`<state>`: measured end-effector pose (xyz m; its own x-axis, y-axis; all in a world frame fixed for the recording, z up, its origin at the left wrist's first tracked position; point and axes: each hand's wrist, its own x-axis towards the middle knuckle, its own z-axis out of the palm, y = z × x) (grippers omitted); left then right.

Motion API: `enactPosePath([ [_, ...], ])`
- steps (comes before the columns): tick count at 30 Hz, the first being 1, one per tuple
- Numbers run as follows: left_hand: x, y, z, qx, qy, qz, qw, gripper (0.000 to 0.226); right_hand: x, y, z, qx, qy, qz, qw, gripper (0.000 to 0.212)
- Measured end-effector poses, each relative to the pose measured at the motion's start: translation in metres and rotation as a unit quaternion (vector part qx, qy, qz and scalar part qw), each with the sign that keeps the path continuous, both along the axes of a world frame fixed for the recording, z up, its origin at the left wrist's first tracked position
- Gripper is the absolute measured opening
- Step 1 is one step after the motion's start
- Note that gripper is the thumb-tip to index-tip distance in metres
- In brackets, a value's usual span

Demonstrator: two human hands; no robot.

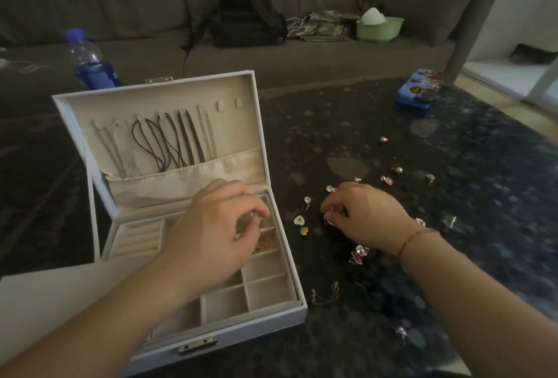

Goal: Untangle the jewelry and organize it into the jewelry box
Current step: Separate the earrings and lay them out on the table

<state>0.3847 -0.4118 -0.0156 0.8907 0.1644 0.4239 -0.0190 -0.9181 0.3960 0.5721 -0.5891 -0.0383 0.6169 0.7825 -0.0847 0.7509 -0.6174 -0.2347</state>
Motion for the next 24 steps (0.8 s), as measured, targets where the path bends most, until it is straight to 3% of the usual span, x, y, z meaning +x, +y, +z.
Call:
enactPosePath([
  [4, 0.010, -0.019, 0.008, 0.002, 0.021, -0.044, 0.999, 0.013, 0.005, -0.006, 0.001, 0.008, 0.021, -0.017, 1.000, 0.015],
  [7, 0.020, -0.036, 0.019, 0.032, 0.101, -0.112, 0.988, 0.012, 0.006, -0.010, 0.000, 0.011, 0.025, -0.016, 0.999, 0.012],
  [11, 0.035, -0.077, 0.022, 0.232, 0.265, -0.157, 0.923, 0.015, 0.002, -0.014, 0.000, 0.052, 0.016, -0.019, 0.998, 0.015],
  [14, 0.043, -0.104, 0.021, 0.314, 0.366, -0.130, 0.867, 0.015, -0.001, -0.022, 0.004, 0.107, 0.001, -0.032, 0.994, 0.019],
  [19, 0.050, -0.126, 0.020, 0.318, 0.435, -0.074, 0.839, 0.026, 0.007, -0.050, 0.017, 0.236, -0.016, -0.138, 0.962, 0.017],
  [24, 0.044, -0.130, 0.016, 0.302, 0.440, -0.063, 0.843, 0.019, 0.019, -0.084, 0.015, 0.303, -0.003, -0.221, 0.927, 0.010],
])
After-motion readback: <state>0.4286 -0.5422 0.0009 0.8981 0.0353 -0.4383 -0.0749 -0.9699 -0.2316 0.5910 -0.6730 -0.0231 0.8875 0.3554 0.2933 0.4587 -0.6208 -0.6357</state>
